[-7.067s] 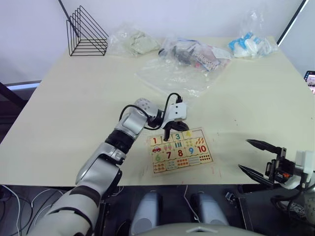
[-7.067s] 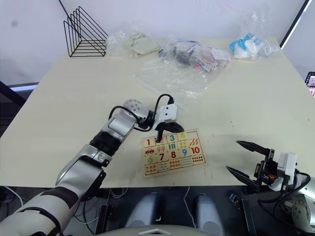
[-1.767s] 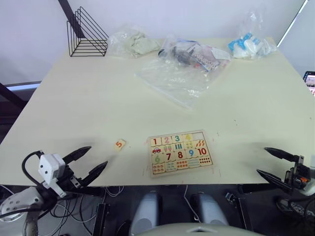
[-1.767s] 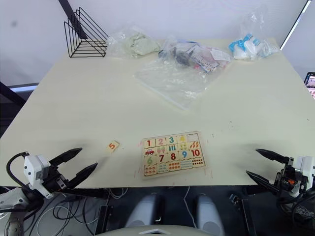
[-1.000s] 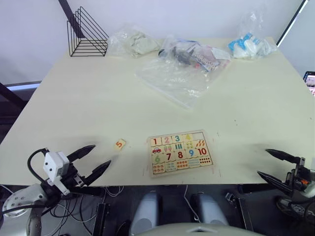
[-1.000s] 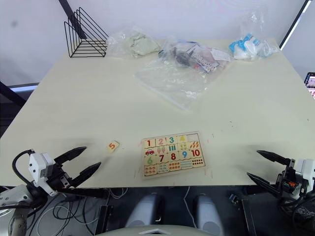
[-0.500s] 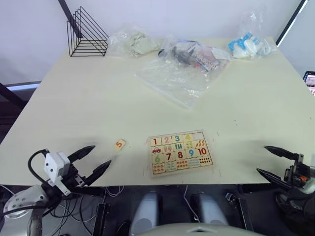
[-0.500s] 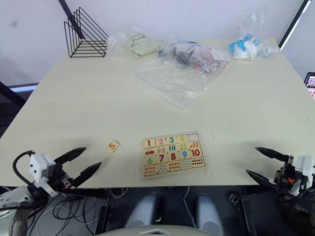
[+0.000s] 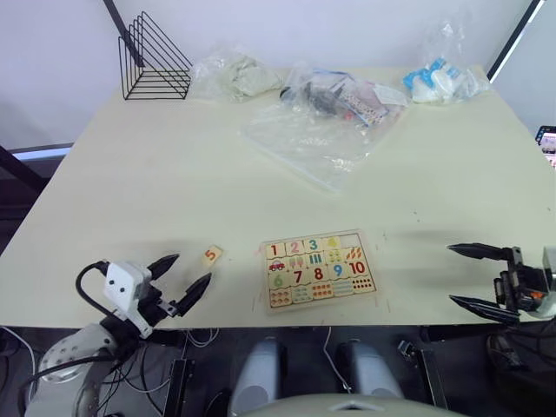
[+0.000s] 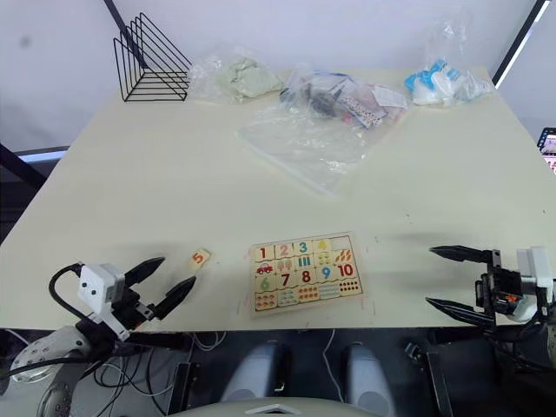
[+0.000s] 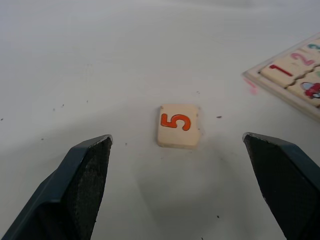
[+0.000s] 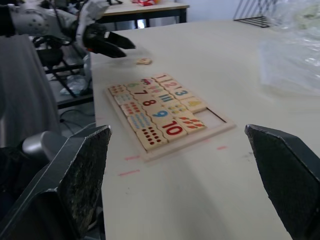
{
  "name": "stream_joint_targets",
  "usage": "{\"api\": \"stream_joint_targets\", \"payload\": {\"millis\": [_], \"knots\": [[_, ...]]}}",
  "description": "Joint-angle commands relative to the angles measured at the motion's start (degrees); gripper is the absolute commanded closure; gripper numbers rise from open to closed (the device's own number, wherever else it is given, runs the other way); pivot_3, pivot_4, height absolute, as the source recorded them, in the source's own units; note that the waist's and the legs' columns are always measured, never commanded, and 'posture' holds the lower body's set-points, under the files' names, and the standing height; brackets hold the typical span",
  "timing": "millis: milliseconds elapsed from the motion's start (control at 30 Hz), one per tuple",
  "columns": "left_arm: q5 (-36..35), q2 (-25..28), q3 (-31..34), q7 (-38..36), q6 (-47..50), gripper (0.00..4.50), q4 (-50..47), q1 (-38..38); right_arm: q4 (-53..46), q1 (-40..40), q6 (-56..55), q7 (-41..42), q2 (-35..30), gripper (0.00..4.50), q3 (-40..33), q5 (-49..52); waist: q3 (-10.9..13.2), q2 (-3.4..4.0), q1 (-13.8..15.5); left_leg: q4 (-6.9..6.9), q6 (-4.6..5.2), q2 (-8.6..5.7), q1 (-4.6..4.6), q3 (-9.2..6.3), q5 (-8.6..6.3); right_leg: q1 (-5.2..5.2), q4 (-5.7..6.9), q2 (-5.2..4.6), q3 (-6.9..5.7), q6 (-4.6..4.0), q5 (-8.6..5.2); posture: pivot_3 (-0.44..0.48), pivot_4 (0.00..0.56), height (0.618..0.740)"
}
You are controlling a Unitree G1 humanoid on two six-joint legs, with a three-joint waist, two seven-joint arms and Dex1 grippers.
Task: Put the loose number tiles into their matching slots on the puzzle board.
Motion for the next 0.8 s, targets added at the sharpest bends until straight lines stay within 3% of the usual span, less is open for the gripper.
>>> {"api": "stream_joint_targets", "payload": {"millis": [33, 433, 800], "knots": [[1.3, -0.3, -1.1, 3.9, 2.6, 0.04, -4.3, -0.2, -0.8, -1.1, -0.6, 0.3, -1.5, 0.00, 0.4, 2.2, 0.0, 0.00, 0.0, 0.00, 0.00, 0.00, 0.00, 0.00, 0.00, 0.00, 0.00, 0.00, 0.00, 0.01, 0.01, 0.000, 0.150, 0.740], [5.3, 3.7, -5.3, 8.9, 14.8, 0.04, -7.7, -4.1, 2.5, -3.0, -3.1, 0.3, -1.9, 0.00, 1.1, 1.7, 0.0, 0.00, 0.0, 0.00, 0.00, -0.02, 0.00, 0.01, 0.00, 0.00, 0.01, 0.02, -0.02, 0.02, 0.02, 0.000, 0.150, 0.740], [2.7, 4.2, -7.4, 10.4, 26.4, 0.04, -11.2, -6.5, 2.8, -3.1, -3.3, 0.3, -1.3, 0.00, 0.5, 1.1, 0.0, 0.07, 0.1, 0.00, 0.00, -0.02, 0.01, -0.09, 0.00, 0.01, 0.00, -0.01, 0.02, 0.19, 0.12, 0.000, 0.150, 0.740]]}}
